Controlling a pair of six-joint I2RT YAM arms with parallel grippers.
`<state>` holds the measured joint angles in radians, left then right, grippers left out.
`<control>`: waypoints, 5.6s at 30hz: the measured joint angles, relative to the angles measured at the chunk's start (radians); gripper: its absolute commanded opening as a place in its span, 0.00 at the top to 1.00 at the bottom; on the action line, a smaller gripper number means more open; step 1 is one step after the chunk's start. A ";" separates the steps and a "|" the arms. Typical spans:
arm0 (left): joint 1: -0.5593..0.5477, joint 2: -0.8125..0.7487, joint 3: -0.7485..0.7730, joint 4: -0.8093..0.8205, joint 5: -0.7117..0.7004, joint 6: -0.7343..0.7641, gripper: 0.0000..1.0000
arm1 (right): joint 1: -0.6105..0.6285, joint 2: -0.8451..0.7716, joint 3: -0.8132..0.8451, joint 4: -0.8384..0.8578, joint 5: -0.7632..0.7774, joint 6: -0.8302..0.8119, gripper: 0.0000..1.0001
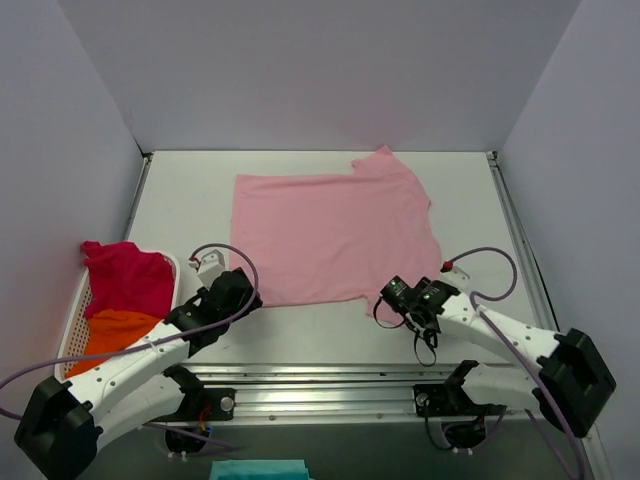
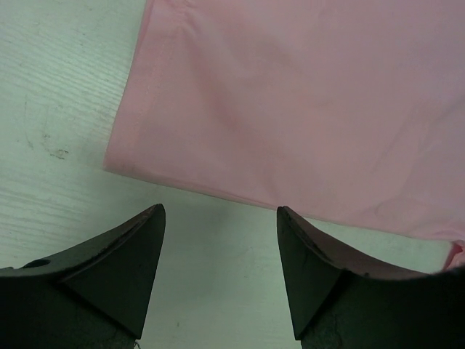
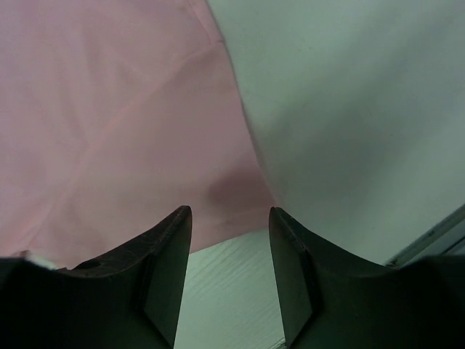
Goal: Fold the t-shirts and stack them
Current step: Grap the side of the flattened tshirt closest away from the robot with both arms
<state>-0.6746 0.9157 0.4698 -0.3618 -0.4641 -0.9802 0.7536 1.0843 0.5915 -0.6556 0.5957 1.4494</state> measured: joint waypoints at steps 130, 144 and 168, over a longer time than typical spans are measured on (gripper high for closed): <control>-0.005 0.082 0.043 -0.201 -0.142 -0.120 0.29 | -0.256 0.331 0.107 0.274 -0.320 -0.520 1.00; -0.034 0.324 0.061 -0.148 -0.207 -0.221 0.33 | -0.308 0.256 0.073 0.287 -0.320 -0.573 1.00; -0.076 0.332 0.036 -0.066 -0.309 -0.268 0.33 | -0.309 0.254 0.070 0.296 -0.321 -0.585 1.00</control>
<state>-0.7509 1.2480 0.5056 -0.4278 -0.7727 -1.2484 0.4446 1.3384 0.6617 -0.3599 0.2749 0.8642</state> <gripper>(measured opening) 0.674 0.021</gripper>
